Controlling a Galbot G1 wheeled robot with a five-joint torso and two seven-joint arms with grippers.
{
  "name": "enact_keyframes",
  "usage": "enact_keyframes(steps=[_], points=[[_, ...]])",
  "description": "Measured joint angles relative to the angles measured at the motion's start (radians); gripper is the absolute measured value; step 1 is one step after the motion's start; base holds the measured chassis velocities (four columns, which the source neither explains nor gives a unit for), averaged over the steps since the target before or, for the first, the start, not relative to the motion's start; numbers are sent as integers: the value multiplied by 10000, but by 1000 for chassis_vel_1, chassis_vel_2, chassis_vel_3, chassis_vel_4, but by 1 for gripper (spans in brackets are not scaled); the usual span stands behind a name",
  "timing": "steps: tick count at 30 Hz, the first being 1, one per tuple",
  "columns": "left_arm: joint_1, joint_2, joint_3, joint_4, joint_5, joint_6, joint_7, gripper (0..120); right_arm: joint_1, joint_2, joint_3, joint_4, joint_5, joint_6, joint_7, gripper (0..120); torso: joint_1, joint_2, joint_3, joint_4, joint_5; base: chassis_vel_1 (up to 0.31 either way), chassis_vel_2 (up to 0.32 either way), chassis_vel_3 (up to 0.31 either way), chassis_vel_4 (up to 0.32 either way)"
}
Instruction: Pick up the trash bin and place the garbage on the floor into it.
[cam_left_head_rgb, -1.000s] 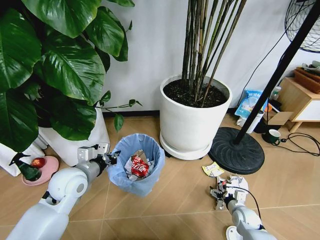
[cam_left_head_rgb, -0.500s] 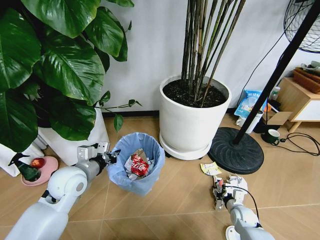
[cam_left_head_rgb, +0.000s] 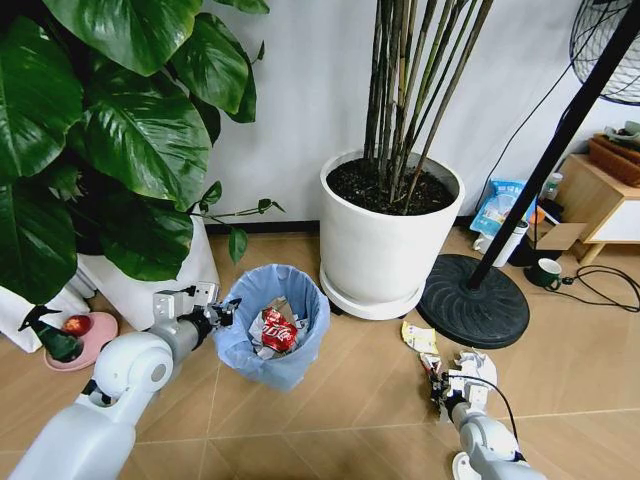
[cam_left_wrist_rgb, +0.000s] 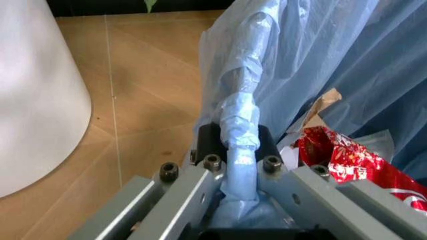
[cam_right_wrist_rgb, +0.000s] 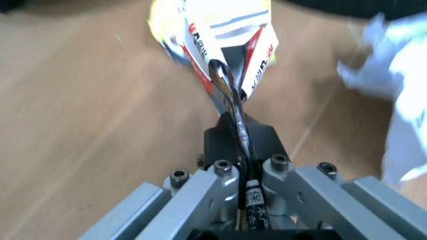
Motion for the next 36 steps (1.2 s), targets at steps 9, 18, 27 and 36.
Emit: enact_keyframes(steps=[9, 18, 27, 36], points=[[12, -111, 20, -1, 27, 0, 3, 0, -481, -917, -159, 1801, 238, 8, -420, 0, 0, 0, -3, 1, 0, 0, 0, 0, 0], [-30, -181, 137, 35, 67, 4, -48, 0, -249, -2205, -958, 5930, 944, -793, -330, 0, 0, 1, -3, 0, -8, 0, 0, 0, 0], [-290, -253, 393, 235, -43, 17, -71, 0, 1810, -2846, -2149, 7626, 2468, -1399, 110, 0, 0, 1, -2, 1, -3, 0, 0, 0, 0], [-771, -221, 695, 477, -625, 22, -338, 0, 3934, -2906, -3889, 8015, 3940, -1667, 413, 0, 0, 1, -2, 1, -6, 0, 0, 0, 0]])
